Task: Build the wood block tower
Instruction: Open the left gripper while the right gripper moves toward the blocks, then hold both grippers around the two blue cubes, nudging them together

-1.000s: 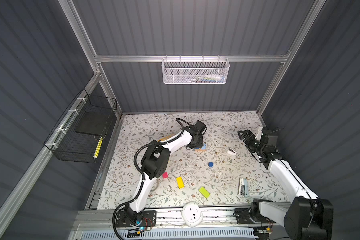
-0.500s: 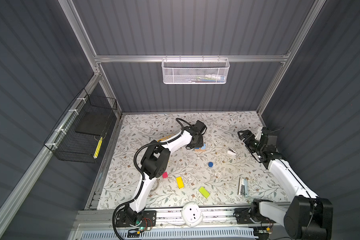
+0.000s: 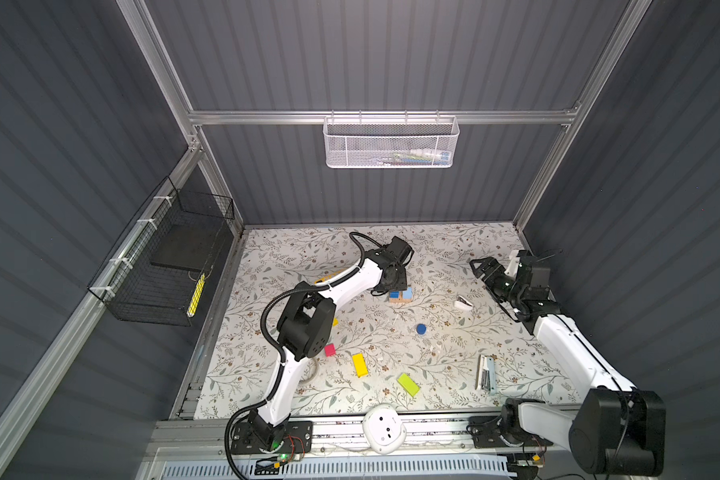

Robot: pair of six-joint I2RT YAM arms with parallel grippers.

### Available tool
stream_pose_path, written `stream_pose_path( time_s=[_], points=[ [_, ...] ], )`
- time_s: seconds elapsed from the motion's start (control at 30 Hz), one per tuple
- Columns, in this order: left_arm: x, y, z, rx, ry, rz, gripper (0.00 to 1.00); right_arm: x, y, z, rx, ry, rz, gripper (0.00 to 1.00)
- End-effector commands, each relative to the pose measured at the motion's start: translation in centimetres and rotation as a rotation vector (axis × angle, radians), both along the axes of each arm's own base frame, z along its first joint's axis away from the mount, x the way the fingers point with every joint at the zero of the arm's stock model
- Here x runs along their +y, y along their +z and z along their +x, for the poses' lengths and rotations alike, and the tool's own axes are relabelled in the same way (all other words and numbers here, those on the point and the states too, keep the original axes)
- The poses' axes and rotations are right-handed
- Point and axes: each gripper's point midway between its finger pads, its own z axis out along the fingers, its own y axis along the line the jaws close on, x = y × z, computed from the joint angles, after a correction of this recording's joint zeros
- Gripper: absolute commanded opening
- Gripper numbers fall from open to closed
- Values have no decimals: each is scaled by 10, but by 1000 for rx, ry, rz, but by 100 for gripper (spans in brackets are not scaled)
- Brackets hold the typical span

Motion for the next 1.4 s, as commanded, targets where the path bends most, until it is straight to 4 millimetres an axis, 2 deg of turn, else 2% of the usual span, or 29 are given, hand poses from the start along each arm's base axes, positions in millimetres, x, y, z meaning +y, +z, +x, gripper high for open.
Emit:
stream_pose_path(
  time_s=[0.0,0.27,0.47,0.53,0.73,0.83,1.03,1.37],
  points=[
    [10,23,-2,-31,2,7,53,17,13,5,-22,57,-11,88],
    [20,39,-4,-64,-13,15,49,65,3,16,23,194,-43,86],
    [25,48,-1,-73,-44,-71,48,86,-30,16,109,256,-67,78],
    [26,45,0,-61,-60,-88,47,91,-40,16,133,271,-72,75],
    [22,29,0,-24,-97,-159,44,111,-67,21,199,324,-86,73],
    [23,23,0,-12,-102,-180,42,130,-73,23,215,386,-64,72],
    [18,16,1,-12,-121,-242,40,153,-90,28,257,440,-75,68],
    [21,1,2,10,-113,-223,36,164,-108,33,304,457,-88,61]
  ],
)
